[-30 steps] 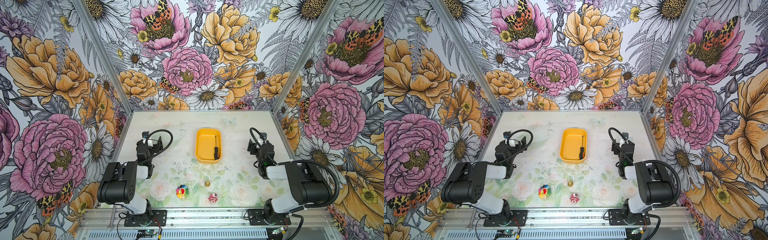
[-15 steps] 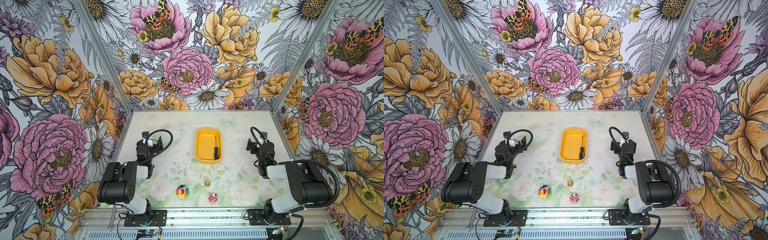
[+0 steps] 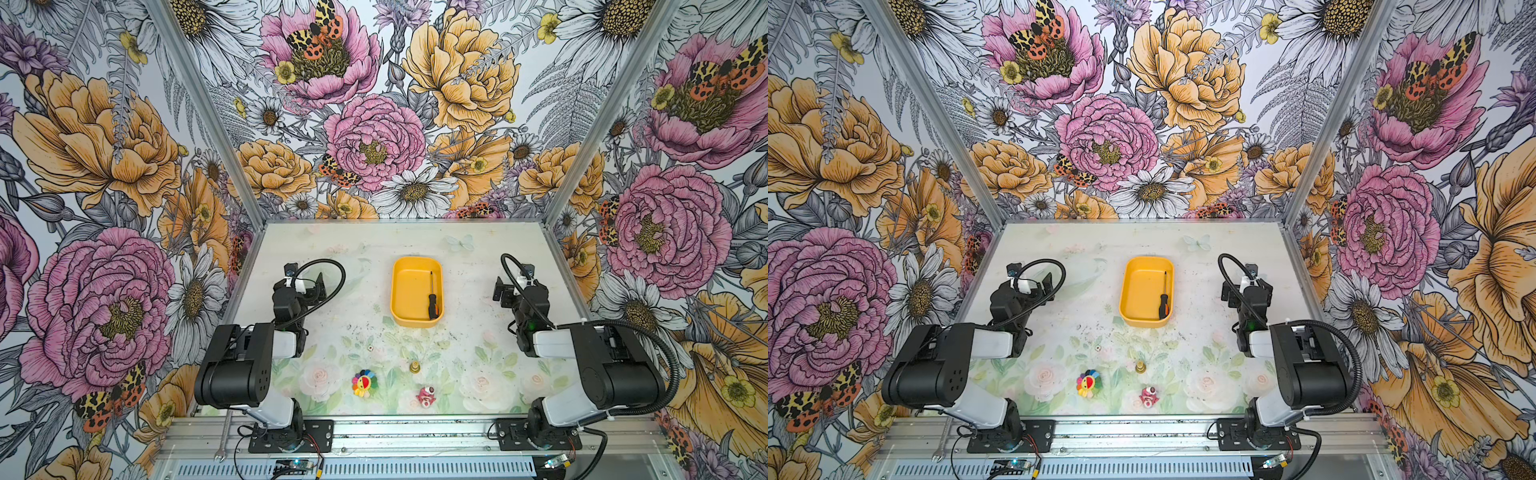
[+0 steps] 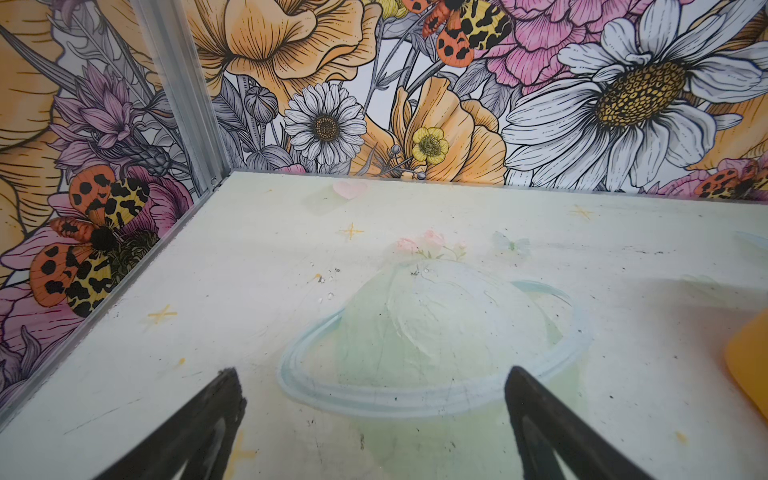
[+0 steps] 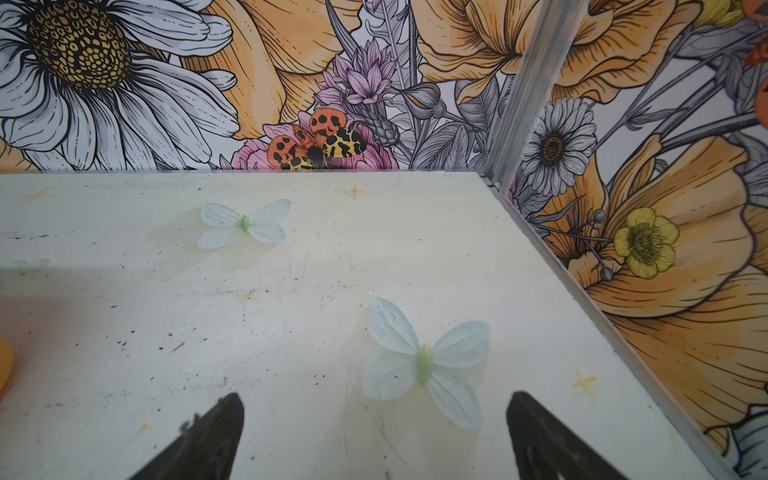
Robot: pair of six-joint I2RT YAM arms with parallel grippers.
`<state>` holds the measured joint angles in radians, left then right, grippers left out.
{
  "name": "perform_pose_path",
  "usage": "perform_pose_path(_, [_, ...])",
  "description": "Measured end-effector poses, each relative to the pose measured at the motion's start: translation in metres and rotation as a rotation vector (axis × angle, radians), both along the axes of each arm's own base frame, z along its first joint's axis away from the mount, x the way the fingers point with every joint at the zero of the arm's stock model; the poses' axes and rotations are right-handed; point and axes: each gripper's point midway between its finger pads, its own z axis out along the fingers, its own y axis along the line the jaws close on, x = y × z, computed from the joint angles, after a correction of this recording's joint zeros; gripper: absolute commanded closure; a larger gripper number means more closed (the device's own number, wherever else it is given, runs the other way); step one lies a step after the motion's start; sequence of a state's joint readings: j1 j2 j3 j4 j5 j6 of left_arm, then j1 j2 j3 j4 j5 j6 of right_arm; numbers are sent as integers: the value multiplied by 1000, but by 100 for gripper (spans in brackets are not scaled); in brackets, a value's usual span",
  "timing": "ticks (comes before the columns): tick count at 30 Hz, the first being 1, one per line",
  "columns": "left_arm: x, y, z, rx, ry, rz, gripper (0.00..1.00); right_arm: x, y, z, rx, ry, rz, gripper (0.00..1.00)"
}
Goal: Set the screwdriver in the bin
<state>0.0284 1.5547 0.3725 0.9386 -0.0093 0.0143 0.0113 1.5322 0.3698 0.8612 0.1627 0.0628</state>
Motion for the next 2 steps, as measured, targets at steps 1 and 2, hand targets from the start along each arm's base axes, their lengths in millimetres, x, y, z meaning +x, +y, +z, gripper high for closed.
perform_pose_path(1, [0, 0, 0, 0, 0, 0, 1, 0, -1, 0, 0, 0, -2, 1])
perform_pose_path(2, [0, 0, 0, 0, 0, 0, 1, 0, -1, 0, 0, 0, -2, 0])
